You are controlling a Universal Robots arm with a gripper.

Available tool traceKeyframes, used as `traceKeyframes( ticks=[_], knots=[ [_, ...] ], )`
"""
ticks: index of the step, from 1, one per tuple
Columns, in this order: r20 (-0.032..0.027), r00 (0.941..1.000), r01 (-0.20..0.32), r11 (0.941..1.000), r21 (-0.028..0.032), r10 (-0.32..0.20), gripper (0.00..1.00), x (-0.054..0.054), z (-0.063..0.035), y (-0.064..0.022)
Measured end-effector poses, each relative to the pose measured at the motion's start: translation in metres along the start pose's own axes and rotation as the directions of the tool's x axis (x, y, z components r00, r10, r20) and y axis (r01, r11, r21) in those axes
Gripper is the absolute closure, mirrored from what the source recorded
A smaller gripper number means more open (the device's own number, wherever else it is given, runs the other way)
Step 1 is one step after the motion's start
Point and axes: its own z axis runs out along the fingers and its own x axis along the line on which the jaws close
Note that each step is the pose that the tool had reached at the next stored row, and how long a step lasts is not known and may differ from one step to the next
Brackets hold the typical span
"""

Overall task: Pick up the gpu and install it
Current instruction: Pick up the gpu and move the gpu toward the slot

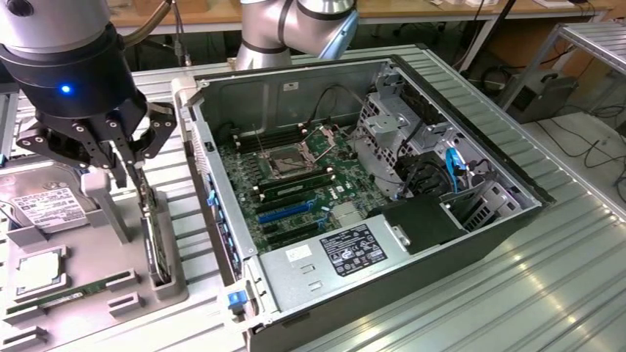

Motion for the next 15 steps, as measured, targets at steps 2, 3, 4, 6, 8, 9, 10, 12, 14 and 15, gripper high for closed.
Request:
traceKeyframes(
  ticks=[2, 3, 4, 6, 8, 9, 10, 12, 14, 15],
  knots=[
    [0.0, 1.0, 0.0, 1.0, 0.0, 0.0, 0.7, 0.0, 0.0, 0.0],
    [0.0, 1.0, 0.0, 1.0, 0.0, 0.0, 0.7, 0.0, 0.0, 0.0],
    [0.0003, 1.0, 0.0, 1.0, 0.0002, 0.0, 0.64, 0.0, 0.0, 0.0],
    [0.0014, 1.0, 0.0, 1.0, -0.0002, 0.0, 0.58, 0.0, 0.0015, -0.0001],
    [0.003, 1.0, 0.0, 1.0, -0.0002, 0.0, 0.58, 0.001, 0.0075, -0.0004],
    [0.0031, 1.0, 0.0, 1.0, -0.0002, 0.0, 0.58, 0.001, 0.0107, -0.0006],
    [0.0032, 1.0, 0.0, 1.0, -0.0002, 0.0, 0.58, 0.001, 0.0134, -0.001],
    [0.0032, 1.0, 0.0, 1.0, -0.0002, 0.0, 0.58, 0.001, 0.019, -0.002],
    [0.0032, 1.0, 0.0, 1.0, -0.0002, 0.0, 0.58, 0.001, 0.0228, -0.0025],
    [0.0033, 1.0, 0.0, 1.0, -0.0003, 0.0, 0.58, 0.001, 0.0246, -0.0028]
  ],
)
